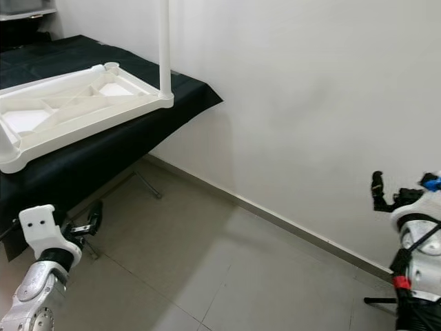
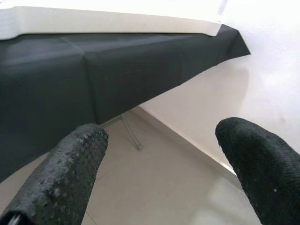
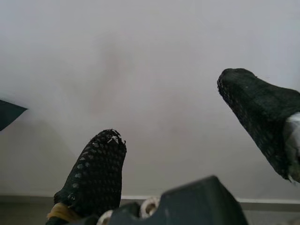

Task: Building children table

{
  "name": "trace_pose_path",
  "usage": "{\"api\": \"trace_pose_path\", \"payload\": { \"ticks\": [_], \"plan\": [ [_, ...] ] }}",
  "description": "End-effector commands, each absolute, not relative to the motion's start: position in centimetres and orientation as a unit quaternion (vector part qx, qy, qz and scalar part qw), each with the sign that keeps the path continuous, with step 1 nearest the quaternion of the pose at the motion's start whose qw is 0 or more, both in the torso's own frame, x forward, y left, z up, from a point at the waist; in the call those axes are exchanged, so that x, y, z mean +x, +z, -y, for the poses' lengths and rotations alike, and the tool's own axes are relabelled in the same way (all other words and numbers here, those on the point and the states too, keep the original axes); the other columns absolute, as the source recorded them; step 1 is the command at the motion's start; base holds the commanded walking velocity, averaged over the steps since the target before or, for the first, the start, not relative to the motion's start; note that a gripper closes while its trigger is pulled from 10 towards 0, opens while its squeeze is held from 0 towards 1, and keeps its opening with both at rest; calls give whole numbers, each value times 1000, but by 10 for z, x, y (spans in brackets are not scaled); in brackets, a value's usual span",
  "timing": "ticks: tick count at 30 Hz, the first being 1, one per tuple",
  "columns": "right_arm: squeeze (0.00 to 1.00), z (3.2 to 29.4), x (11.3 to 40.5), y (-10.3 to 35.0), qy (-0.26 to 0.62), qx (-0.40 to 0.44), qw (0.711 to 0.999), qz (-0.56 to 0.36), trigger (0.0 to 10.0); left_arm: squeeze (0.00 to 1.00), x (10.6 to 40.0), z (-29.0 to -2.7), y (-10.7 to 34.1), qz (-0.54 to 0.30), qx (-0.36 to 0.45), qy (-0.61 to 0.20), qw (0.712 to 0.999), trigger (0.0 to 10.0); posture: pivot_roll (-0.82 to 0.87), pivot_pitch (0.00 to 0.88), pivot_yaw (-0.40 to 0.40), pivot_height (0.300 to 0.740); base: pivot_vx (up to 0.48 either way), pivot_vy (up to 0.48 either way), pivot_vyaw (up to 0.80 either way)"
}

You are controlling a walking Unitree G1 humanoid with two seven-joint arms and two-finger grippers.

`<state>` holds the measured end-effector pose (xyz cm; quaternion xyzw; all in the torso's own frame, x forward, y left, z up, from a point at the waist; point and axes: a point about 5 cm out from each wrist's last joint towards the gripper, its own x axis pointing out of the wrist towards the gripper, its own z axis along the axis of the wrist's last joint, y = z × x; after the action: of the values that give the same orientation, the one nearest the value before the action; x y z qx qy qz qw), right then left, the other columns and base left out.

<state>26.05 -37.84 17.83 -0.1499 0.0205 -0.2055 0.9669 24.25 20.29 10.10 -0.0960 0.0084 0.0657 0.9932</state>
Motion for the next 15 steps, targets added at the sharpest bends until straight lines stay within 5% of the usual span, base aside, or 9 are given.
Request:
{"api": "trace_pose_path", "payload": {
  "ticks": [1,15],
  "plan": [
    [0,382,258,177,-196,-143,970,-23,10000,0,241,-203,95,-18,-95,71,993,10000,-137,0,-131,740,0,0,0],
    [0,388,248,164,-177,-174,967,-50,10000,0,243,-192,93,-19,-83,56,995,10000,-131,2,-118,740,0,0,0]
  ]
}}
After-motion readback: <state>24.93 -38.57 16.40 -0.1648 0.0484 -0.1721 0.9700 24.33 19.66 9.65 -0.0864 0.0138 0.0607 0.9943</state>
